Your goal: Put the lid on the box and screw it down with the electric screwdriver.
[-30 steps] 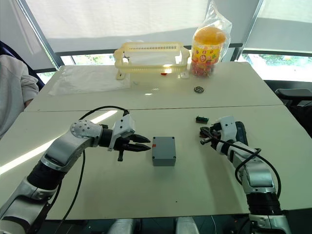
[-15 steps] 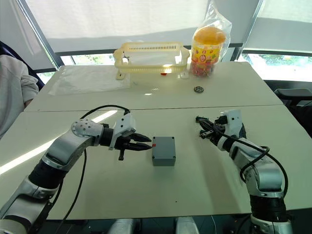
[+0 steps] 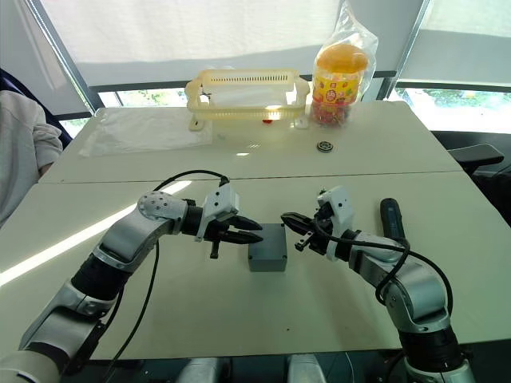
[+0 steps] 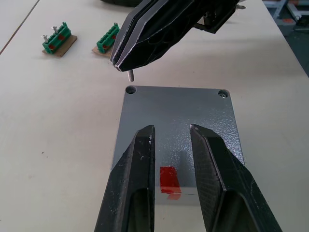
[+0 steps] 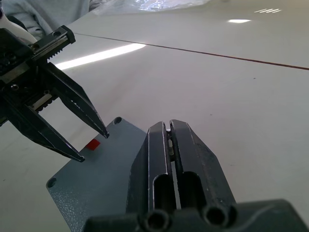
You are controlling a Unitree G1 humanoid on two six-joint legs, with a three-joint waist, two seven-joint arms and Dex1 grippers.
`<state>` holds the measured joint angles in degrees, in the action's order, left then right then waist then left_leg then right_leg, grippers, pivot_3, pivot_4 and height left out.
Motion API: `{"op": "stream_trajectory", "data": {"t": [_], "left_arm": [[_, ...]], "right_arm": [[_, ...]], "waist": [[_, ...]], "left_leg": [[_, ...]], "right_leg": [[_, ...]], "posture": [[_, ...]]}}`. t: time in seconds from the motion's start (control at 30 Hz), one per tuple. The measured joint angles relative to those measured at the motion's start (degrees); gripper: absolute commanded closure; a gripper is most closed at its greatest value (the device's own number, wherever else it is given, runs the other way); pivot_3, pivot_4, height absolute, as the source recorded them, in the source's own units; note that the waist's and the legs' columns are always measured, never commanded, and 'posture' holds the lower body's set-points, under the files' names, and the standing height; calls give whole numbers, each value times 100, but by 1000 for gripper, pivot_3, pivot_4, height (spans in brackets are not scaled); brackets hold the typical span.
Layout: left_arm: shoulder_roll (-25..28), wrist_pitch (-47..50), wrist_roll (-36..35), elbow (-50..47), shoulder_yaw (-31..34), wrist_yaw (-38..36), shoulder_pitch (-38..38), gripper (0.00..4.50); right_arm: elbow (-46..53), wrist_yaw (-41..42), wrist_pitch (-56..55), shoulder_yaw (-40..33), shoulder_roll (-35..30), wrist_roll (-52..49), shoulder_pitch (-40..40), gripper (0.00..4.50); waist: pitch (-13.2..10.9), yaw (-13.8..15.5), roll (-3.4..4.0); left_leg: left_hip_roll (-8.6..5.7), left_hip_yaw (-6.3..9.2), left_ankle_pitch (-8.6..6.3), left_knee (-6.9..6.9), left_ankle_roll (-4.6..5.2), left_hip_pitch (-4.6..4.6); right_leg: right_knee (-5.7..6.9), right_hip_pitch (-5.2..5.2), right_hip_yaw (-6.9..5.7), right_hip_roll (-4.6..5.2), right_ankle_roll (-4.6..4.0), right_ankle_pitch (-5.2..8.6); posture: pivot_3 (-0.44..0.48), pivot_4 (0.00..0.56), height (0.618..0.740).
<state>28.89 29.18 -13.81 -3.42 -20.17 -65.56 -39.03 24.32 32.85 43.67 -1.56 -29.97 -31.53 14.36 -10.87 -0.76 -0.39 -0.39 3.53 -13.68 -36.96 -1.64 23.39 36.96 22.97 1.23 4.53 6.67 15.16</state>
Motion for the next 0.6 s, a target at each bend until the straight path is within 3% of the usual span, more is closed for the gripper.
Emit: {"op": "stream_trajectory", "data": {"t": [0.6], "left_arm": [[417,411,-127,-602,181,91,260,3375]], "right_arm": [[-460,170,-360,208,10,334,17,4459]], "waist": [[0,4,0]], "left_leg": [[0,0,0,-2,0,0]], "right_leg": [[3,1,1,0,0,0]], "posture": [[0,150,740]]}}
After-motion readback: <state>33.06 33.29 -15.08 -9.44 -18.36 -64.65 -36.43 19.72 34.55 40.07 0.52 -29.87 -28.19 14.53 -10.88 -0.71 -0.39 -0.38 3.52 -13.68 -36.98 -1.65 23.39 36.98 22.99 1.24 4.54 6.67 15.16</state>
